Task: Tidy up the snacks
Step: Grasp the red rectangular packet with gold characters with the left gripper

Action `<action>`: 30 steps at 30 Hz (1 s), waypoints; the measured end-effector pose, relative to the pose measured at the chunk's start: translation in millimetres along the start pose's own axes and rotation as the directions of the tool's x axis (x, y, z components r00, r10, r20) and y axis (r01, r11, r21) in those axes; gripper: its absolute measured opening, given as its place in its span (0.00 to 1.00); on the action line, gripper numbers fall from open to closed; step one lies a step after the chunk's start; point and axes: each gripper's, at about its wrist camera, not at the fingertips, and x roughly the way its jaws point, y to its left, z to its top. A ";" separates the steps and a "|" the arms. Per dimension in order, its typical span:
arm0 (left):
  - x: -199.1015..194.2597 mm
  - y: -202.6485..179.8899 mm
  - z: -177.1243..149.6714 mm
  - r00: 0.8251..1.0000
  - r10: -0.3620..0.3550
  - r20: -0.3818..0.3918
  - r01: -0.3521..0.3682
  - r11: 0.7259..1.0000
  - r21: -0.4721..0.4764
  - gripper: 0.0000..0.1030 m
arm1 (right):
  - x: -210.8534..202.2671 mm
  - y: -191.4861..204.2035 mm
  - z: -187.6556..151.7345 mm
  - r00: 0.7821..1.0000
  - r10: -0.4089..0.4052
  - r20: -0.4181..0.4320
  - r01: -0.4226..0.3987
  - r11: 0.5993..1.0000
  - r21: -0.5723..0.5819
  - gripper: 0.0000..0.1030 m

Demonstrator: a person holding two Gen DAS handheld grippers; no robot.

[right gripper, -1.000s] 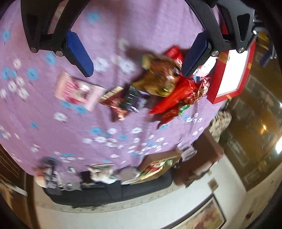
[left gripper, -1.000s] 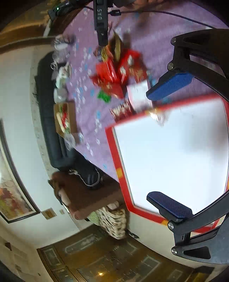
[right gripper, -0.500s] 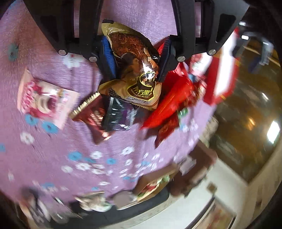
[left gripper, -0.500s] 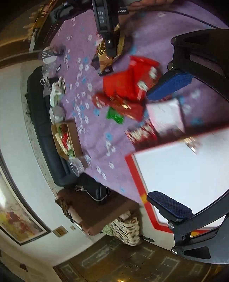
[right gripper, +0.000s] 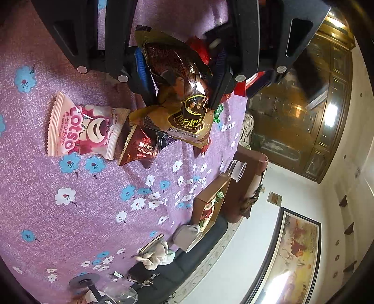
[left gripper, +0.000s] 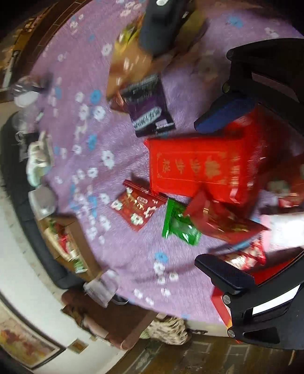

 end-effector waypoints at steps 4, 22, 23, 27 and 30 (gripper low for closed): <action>12.2 -0.7 5.0 0.998 -0.069 -0.007 0.069 0.998 0.009 0.94 | 4.5 -3.4 -0.5 1.000 -0.007 -0.010 0.007 1.000 0.010 0.47; -57.5 16.8 -45.9 0.973 -0.152 0.171 0.158 0.987 -0.021 0.44 | 6.0 6.6 -3.1 1.000 -0.010 0.014 0.011 0.999 -0.051 0.47; -64.8 22.2 -51.6 0.973 -0.135 0.189 0.144 0.989 -0.037 0.44 | 6.4 9.2 -4.5 1.000 -0.006 0.013 0.007 0.998 -0.062 0.47; -94.7 57.1 -81.2 0.965 -0.064 0.255 0.101 0.986 -0.134 0.44 | 11.3 25.8 -12.9 1.000 0.009 0.006 -0.008 0.989 -0.145 0.47; -111.2 90.0 -107.4 0.958 -0.004 0.285 0.066 0.976 -0.208 0.44 | 14.6 36.7 -19.2 0.999 0.035 0.002 -0.034 0.979 -0.199 0.47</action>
